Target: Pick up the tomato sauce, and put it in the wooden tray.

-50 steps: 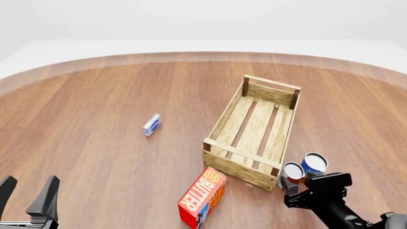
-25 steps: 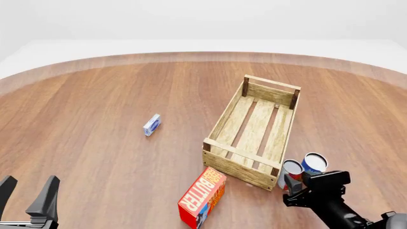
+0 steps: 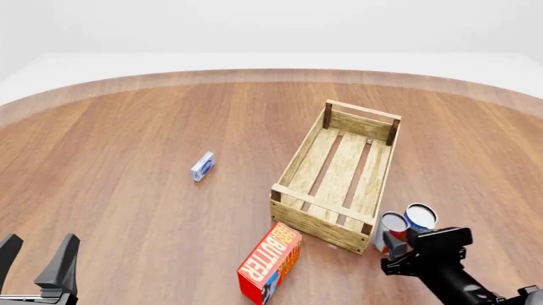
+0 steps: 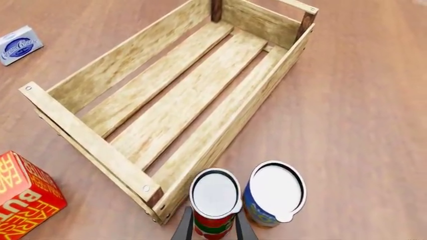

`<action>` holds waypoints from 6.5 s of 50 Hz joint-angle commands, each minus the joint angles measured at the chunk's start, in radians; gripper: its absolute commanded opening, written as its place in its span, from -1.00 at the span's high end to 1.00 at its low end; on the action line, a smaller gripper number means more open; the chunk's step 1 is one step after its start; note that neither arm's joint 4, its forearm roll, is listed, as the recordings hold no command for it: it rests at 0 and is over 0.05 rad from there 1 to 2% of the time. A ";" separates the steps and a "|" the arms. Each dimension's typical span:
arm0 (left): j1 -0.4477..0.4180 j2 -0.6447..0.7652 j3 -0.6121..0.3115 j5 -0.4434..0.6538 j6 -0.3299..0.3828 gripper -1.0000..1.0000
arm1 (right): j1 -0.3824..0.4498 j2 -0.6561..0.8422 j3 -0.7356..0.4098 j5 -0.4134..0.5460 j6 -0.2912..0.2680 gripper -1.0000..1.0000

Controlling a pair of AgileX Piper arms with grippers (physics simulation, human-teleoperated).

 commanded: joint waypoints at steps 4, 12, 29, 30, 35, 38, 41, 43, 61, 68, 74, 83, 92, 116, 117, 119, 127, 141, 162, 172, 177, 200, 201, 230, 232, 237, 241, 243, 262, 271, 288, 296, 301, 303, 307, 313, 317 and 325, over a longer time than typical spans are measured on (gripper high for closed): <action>0.000 0.000 0.000 0.000 0.000 -1.00 | -0.014 -0.093 0.004 0.065 0.000 1.00; 0.000 0.000 0.000 0.000 0.000 -1.00 | -0.014 -0.149 0.004 0.112 -0.002 1.00; 0.000 0.000 0.000 0.000 0.000 -1.00 | -0.023 -0.345 -0.008 0.289 -0.012 1.00; 0.000 0.000 0.000 0.000 0.000 -1.00 | -0.023 -0.347 -0.009 0.291 -0.012 1.00; 0.000 0.000 0.000 0.000 0.000 -1.00 | -0.026 -0.403 -0.016 0.345 -0.017 1.00; 0.000 0.000 0.000 0.000 0.000 -1.00 | -0.028 -0.441 -0.021 0.381 -0.018 1.00; 0.000 0.000 0.000 0.000 0.000 -1.00 | -0.032 -0.494 -0.037 0.440 -0.025 1.00; 0.000 0.000 0.000 0.000 0.000 -1.00 | -0.034 -0.521 -0.044 0.470 -0.030 1.00; 0.000 0.000 0.000 0.000 0.000 -1.00 | -0.038 -0.670 -0.088 0.616 -0.045 1.00; 0.000 0.000 0.000 0.000 0.000 -1.00 | -0.042 -0.727 -0.108 0.673 -0.052 1.00; 0.000 0.000 0.000 0.000 0.000 -1.00 | -0.040 -0.745 -0.122 0.691 -0.054 1.00; 0.000 0.000 0.000 0.000 0.000 -1.00 | -0.047 -0.774 -0.145 0.715 -0.061 1.00; 0.000 0.000 0.000 0.000 0.000 -1.00 | -0.045 -0.781 -0.166 0.721 -0.066 1.00; 0.000 0.000 0.000 0.000 0.000 -1.00 | -0.035 -0.725 -0.236 0.698 -0.082 1.00; 0.000 0.000 0.000 0.000 0.000 -1.00 | -0.037 -0.723 -0.240 0.698 -0.086 1.00; 0.000 0.000 0.000 0.000 0.000 -1.00 | -0.030 -0.721 -0.246 0.698 -0.084 1.00; 0.000 0.000 0.000 0.000 0.000 -1.00 | -0.029 -0.690 -0.262 0.683 -0.090 1.00; 0.000 0.000 0.000 0.000 0.000 -1.00 | -0.016 -0.628 -0.299 0.650 -0.098 1.00; 0.000 0.000 0.000 0.000 0.000 -1.00 | -0.009 -0.535 -0.330 0.586 -0.100 1.00; 0.000 0.000 0.000 0.000 0.000 -1.00 | -0.003 -0.486 -0.350 0.552 -0.098 1.00; 0.000 0.000 0.000 0.000 0.000 -1.00 | 0.000 -0.465 -0.355 0.537 -0.098 1.00; 0.000 0.000 0.000 0.000 0.000 -1.00 | 0.008 -0.362 -0.386 0.473 -0.093 1.00; 0.000 0.000 0.000 0.000 0.000 -1.00 | 0.010 -0.354 -0.387 0.468 -0.093 1.00; 0.000 0.000 0.000 0.000 0.000 -1.00 | 0.017 -0.234 -0.443 0.414 -0.088 1.00; 0.000 0.000 0.000 0.000 0.000 -1.00 | 0.017 -0.229 -0.447 0.412 -0.086 1.00; 0.000 0.000 0.000 0.000 0.000 -1.00 | 0.019 -0.212 -0.456 0.406 -0.086 1.00; 0.000 0.000 0.000 0.000 0.000 -1.00 | 0.023 -0.195 -0.462 0.398 -0.083 1.00; 0.000 0.000 0.000 0.000 0.000 -1.00 | 0.023 -0.185 -0.466 0.394 -0.083 1.00; 0.000 0.000 0.000 0.000 0.000 -1.00 | 0.036 -0.102 -0.523 0.381 -0.086 1.00; 0.000 0.000 0.000 0.000 0.000 -1.00 | 0.042 -0.070 -0.545 0.373 -0.084 1.00; 0.000 0.000 0.000 0.000 0.000 -1.00 | 0.050 -0.020 -0.594 0.372 -0.091 1.00; 0.000 0.000 0.000 0.000 0.000 -1.00 | 0.056 0.007 -0.616 0.361 -0.091 1.00; 0.000 0.000 0.000 0.000 0.000 -1.00 | 0.054 0.019 -0.617 0.348 -0.087 1.00; 0.000 0.000 0.000 0.000 0.000 -1.00 | 0.053 0.021 -0.617 0.346 -0.087 1.00; 0.000 0.000 0.000 0.000 0.000 -1.00 | 0.050 0.029 -0.620 0.341 -0.083 1.00; 0.000 0.000 0.000 0.000 0.000 -1.00 | 0.054 0.050 -0.633 0.332 -0.077 1.00; 0.000 0.000 0.000 0.000 0.000 -1.00 | 0.054 0.060 -0.643 0.330 -0.076 1.00; 0.000 0.000 0.000 0.000 0.000 -1.00 | 0.052 0.079 -0.652 0.319 -0.070 1.00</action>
